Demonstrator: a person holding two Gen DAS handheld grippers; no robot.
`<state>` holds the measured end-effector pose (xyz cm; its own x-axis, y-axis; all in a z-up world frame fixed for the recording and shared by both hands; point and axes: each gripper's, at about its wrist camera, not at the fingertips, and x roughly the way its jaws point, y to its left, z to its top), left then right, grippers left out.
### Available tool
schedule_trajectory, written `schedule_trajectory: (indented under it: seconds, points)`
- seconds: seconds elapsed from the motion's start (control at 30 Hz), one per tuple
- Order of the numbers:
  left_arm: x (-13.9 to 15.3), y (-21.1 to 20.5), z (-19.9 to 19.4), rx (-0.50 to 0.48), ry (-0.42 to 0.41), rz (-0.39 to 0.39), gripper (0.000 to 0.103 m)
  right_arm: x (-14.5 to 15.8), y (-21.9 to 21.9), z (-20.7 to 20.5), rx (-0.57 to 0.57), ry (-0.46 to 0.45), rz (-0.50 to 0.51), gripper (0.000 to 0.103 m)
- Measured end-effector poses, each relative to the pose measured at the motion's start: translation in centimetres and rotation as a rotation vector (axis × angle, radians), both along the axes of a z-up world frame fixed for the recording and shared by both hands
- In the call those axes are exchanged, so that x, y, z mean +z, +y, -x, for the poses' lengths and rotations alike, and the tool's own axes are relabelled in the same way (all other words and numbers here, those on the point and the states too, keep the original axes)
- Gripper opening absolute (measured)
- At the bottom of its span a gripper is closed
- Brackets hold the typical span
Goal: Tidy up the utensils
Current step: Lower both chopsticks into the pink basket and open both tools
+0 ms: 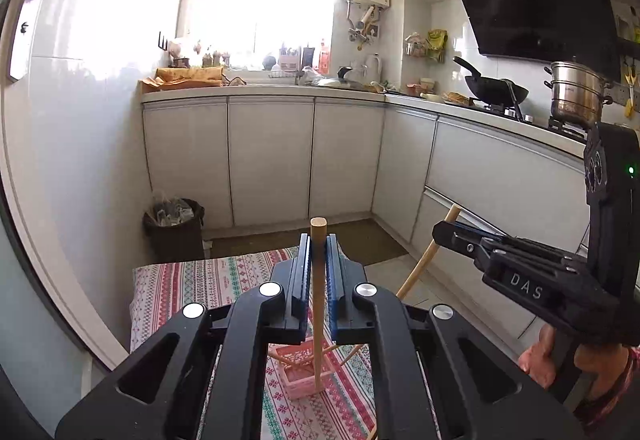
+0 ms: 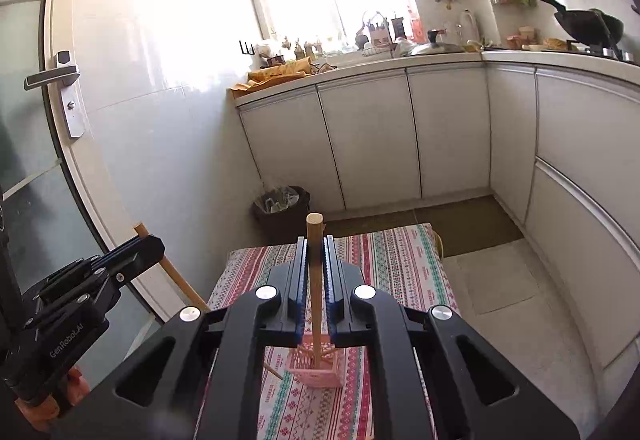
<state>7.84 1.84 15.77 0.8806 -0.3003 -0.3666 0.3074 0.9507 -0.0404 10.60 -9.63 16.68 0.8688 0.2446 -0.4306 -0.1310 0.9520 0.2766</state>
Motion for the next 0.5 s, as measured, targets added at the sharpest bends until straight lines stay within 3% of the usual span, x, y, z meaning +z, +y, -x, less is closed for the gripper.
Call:
schedule_trajectory:
  seconds: [0.3, 0.5]
  points:
    - [-4.6, 0.9, -4.3, 0.037, 0.052, 0.033, 0.006, -5.1, 2.0, -4.2, 0.013, 0.024, 0.009, 0.008]
    - [-7.3, 2.7, -5.8, 0.041, 0.128, 0.135, 0.012, -8.5, 1.4, -5.9, 0.003, 0.101, -0.039, 0.008]
